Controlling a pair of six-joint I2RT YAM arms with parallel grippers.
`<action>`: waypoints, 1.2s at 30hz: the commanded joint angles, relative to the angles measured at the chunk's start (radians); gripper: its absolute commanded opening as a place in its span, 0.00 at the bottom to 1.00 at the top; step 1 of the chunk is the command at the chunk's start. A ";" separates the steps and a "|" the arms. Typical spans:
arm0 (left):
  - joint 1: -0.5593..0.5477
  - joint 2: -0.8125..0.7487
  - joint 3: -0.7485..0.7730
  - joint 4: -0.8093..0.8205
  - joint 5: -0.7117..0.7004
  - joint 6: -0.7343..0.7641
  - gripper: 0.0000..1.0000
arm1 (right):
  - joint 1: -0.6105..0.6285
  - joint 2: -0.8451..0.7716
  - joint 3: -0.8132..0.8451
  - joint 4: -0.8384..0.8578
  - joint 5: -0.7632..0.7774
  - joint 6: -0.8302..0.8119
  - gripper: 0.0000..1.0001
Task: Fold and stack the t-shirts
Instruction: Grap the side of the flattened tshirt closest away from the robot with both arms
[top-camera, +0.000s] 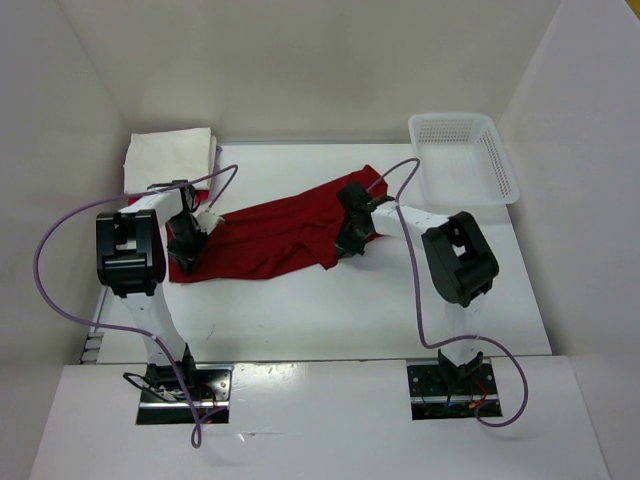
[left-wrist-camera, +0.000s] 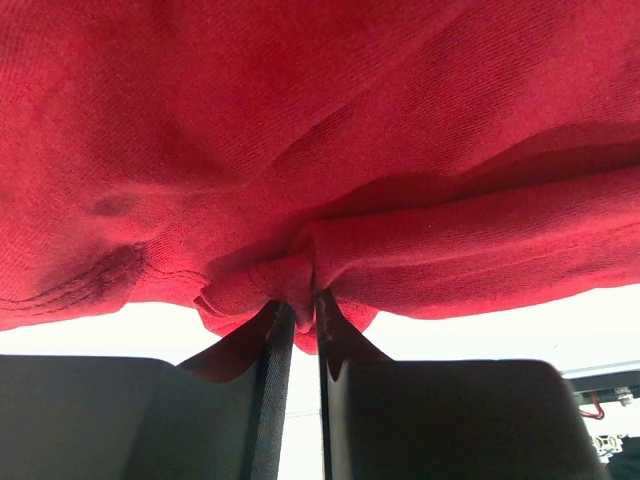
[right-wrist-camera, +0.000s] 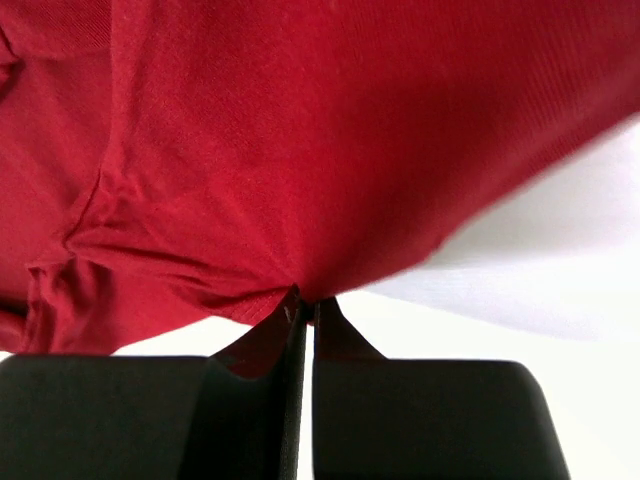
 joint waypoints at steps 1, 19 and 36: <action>0.009 -0.015 -0.026 -0.011 0.018 0.022 0.20 | 0.010 -0.142 -0.033 -0.097 0.066 -0.011 0.00; 0.018 -0.015 -0.035 -0.021 0.029 0.040 0.20 | 0.125 -0.190 0.010 -0.528 0.032 -0.155 0.37; 0.018 -0.005 -0.026 -0.030 0.029 0.049 0.20 | 0.098 -0.679 -0.458 -0.463 0.156 0.285 0.60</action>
